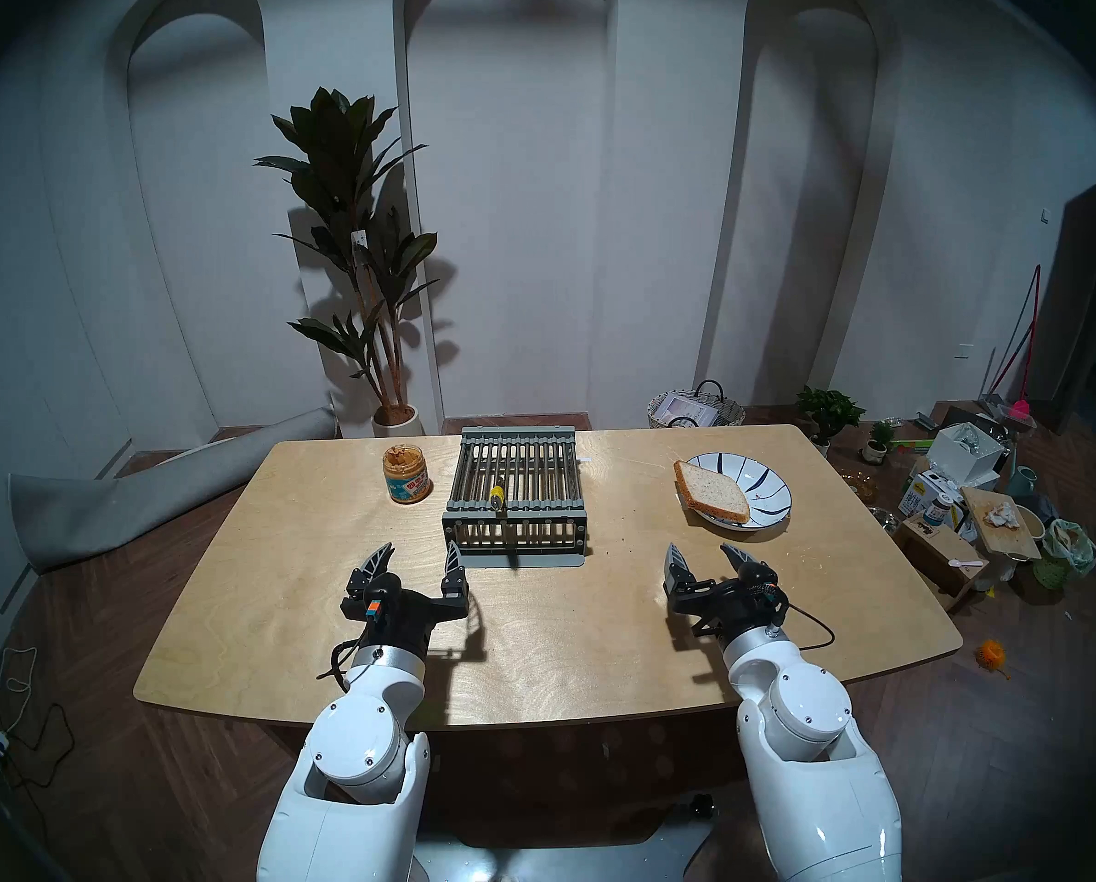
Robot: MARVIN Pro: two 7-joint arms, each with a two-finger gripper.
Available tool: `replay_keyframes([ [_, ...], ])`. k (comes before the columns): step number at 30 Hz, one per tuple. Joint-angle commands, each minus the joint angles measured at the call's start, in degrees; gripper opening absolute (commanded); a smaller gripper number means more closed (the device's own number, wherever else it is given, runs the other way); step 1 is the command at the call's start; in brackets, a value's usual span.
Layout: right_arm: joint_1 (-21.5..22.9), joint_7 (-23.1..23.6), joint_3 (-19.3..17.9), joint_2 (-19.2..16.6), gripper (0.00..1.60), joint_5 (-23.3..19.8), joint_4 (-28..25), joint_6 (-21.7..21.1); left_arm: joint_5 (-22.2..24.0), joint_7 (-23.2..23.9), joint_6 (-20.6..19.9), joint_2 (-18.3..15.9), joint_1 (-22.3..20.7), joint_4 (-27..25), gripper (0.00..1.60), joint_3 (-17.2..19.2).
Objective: Spread peanut butter over the slice of bread with the knife
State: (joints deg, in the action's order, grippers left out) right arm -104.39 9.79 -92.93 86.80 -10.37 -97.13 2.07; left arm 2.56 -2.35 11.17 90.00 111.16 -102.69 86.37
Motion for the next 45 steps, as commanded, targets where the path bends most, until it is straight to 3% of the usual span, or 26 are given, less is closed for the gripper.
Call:
replay_keyframes([
  [1,5.34,3.34,-2.01,-2.15,1.60,-2.68,0.68,2.21,-0.78,-1.68,5.95,-1.42,0.80,-2.45,1.60,-4.32],
  [13,10.23,4.91,-5.30,-2.84,1.60,-5.84,4.33,3.97,-9.15,-14.12,8.62,-2.87,-5.30,1.00,1.60,-9.66],
  [17,11.29,5.70,-6.04,-3.32,1.60,-6.72,5.56,4.39,-10.11,-18.30,9.04,-4.14,-7.13,1.81,1.60,-13.24],
  [26,13.35,6.62,-7.12,-3.76,1.60,-7.80,8.53,5.75,-9.60,-23.60,9.34,-8.24,-5.59,-3.12,1.60,-20.13],
  [31,13.61,6.91,-7.37,-3.42,1.60,-8.44,9.21,6.54,-10.91,-28.24,6.93,-8.45,-10.17,0.17,1.60,-23.66],
  [36,13.31,6.84,-7.72,-3.30,1.60,-8.80,8.32,6.49,-10.80,-26.84,4.48,-5.25,-13.05,2.63,1.60,-21.93],
  [45,12.91,6.96,-8.43,-3.20,1.60,-9.26,7.32,6.59,-11.07,-26.59,1.93,-3.25,-17.90,5.09,1.60,-21.84],
])
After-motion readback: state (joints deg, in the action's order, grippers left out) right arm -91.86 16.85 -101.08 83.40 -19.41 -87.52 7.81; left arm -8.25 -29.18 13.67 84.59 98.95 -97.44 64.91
